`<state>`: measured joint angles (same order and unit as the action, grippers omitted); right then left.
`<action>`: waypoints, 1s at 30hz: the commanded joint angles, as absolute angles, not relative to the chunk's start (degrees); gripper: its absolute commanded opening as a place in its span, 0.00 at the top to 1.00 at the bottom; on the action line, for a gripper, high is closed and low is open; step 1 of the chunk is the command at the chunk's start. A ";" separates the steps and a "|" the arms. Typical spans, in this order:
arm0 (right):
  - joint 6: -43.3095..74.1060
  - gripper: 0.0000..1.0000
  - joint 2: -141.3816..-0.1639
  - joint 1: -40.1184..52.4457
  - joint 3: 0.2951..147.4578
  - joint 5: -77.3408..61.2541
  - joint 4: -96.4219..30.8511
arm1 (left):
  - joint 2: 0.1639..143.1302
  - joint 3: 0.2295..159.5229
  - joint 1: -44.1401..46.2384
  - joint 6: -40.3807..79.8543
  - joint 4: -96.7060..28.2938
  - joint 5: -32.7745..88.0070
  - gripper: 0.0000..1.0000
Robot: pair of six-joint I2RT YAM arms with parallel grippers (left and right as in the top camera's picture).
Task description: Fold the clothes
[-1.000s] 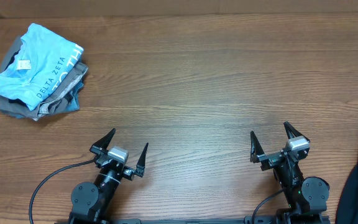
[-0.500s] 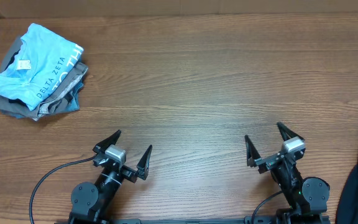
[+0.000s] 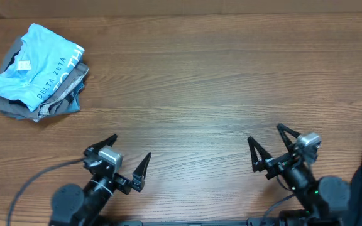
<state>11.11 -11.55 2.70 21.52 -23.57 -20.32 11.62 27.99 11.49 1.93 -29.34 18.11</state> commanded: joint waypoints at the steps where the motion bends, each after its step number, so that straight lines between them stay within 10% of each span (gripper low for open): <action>1: 12.27 0.00 -21.85 2.50 34.28 -21.23 -27.81 | 22.94 39.57 11.27 0.16 -34.39 17.41 0.00; 14: 17.61 0.00 -60.71 0.40 70.02 -18.98 -53.82 | 61.28 77.36 11.29 1.67 -60.45 25.69 0.00; 30: 25.12 0.09 -93.84 -41.06 87.74 -6.63 -58.54 | 65.12 78.54 11.27 1.28 -62.76 28.97 0.00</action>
<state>23.81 -92.71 -36.56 86.26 -8.08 -59.64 65.12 77.03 11.49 1.52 -62.67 27.66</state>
